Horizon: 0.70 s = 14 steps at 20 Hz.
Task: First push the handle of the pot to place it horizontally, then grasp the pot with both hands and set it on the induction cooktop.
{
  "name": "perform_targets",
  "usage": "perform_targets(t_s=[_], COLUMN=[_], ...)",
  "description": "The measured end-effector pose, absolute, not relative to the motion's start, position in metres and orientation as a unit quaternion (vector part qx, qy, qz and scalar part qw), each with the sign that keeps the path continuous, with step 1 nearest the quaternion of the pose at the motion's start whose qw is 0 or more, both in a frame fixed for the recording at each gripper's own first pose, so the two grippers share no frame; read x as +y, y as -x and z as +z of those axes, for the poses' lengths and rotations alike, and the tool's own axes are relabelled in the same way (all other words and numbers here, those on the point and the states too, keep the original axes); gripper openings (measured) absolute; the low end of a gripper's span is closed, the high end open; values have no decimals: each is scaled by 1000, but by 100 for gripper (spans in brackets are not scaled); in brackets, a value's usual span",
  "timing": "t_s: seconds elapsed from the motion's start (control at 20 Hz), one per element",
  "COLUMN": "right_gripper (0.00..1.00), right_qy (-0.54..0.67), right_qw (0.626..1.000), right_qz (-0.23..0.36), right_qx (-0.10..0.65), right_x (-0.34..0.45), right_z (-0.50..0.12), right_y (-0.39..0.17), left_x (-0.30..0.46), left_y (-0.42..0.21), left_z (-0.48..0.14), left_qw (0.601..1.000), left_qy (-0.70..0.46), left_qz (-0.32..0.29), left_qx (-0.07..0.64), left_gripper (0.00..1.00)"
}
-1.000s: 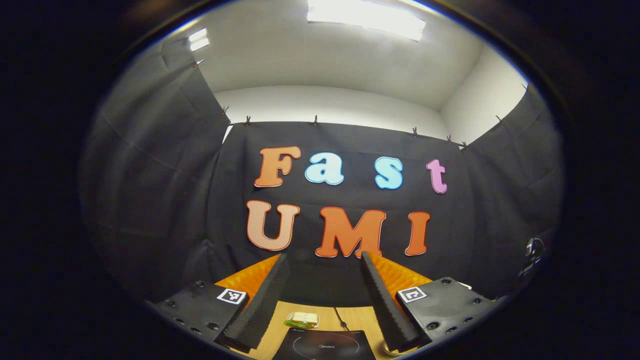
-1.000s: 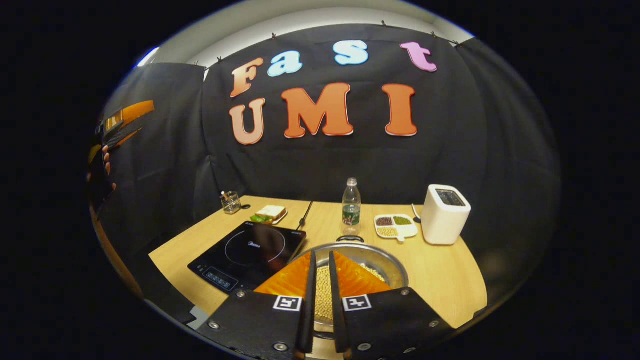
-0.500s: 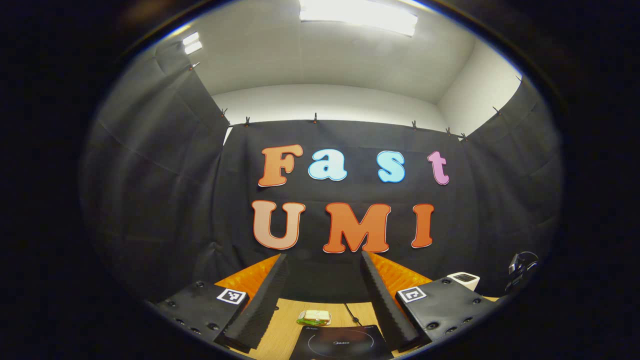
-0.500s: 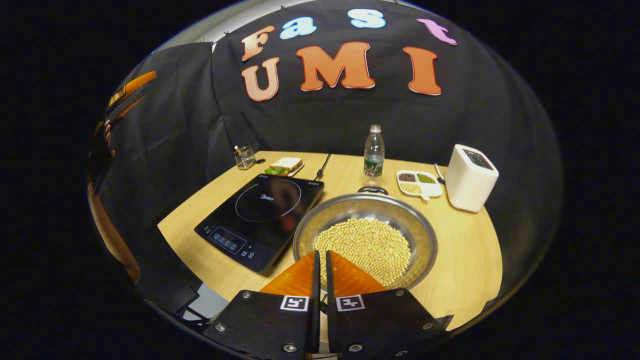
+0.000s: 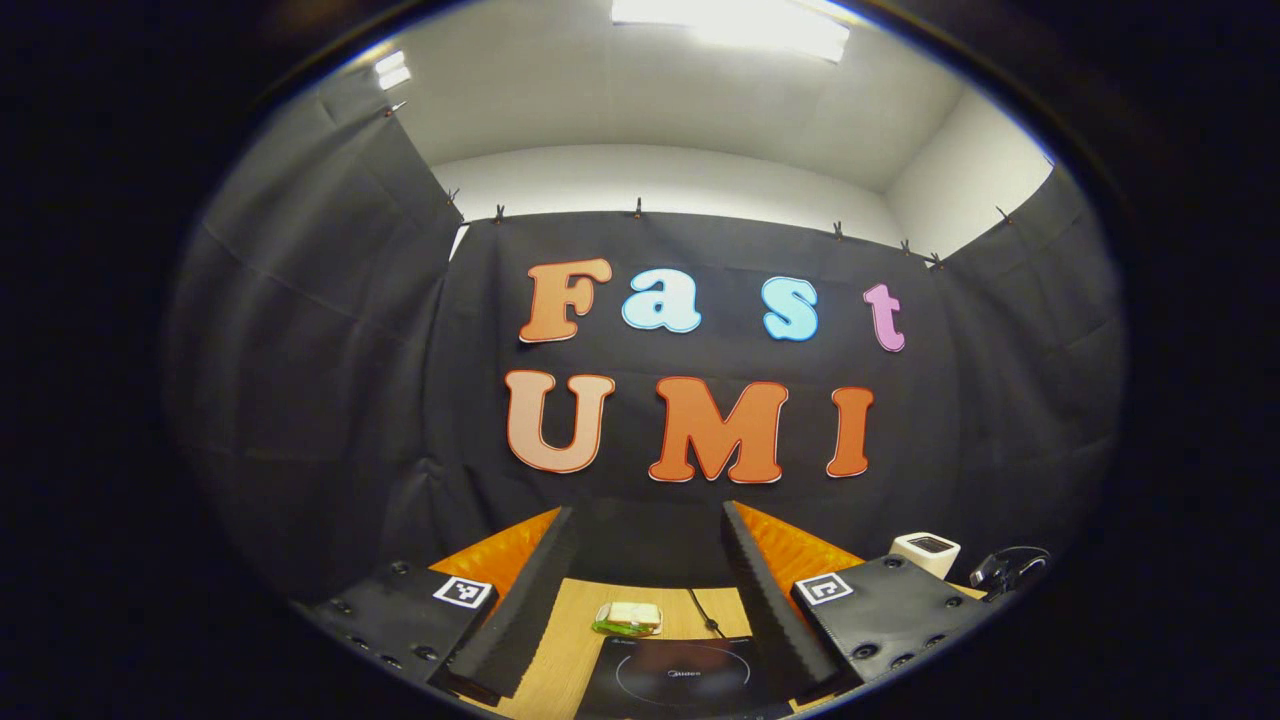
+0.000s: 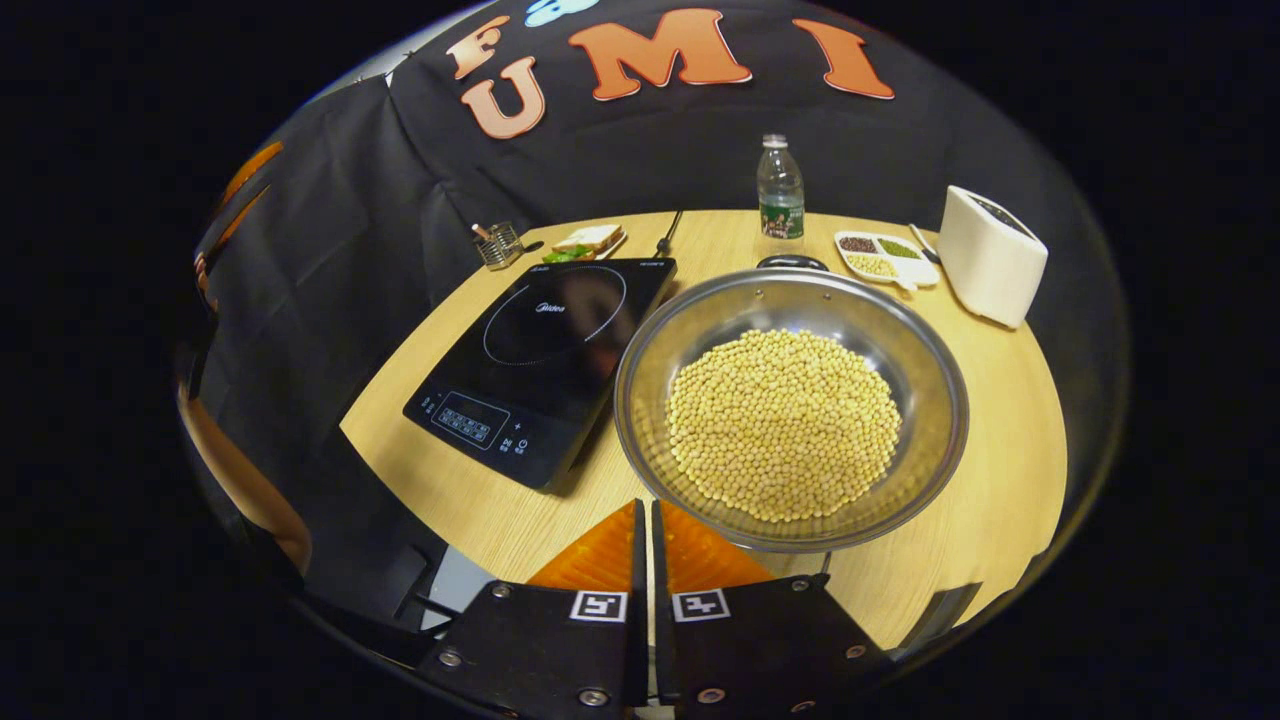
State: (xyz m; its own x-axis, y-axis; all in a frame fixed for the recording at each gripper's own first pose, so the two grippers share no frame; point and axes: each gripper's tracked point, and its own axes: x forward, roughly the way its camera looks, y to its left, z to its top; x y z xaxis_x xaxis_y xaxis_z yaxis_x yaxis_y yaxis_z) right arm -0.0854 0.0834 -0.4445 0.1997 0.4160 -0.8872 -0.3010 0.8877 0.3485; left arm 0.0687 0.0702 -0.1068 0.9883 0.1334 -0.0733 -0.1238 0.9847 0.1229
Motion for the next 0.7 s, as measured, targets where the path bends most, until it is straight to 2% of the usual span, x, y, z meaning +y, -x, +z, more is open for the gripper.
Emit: perform_targets(t_s=[0.15,0.2,0.5,0.7], right_gripper=[0,0,0,0], right_qy=[-58,-60,-78,-120], right_qw=[753,747,732,703], right_qz=[226,222,208,195], right_qx=[615,624,644,673], right_x=[82,81,93,97], right_z=[-460,-464,-482,-489], right_y=[95,98,96,99], left_x=[73,75,72,74], left_y=[-71,-71,-78,-84], left_z=[-113,-113,-118,-123], left_qw=[995,995,995,994], left_qy=[-61,-62,-59,-66], left_qz=[65,67,62,65], left_qx=[50,51,58,66], left_gripper=[97,95,95,94])
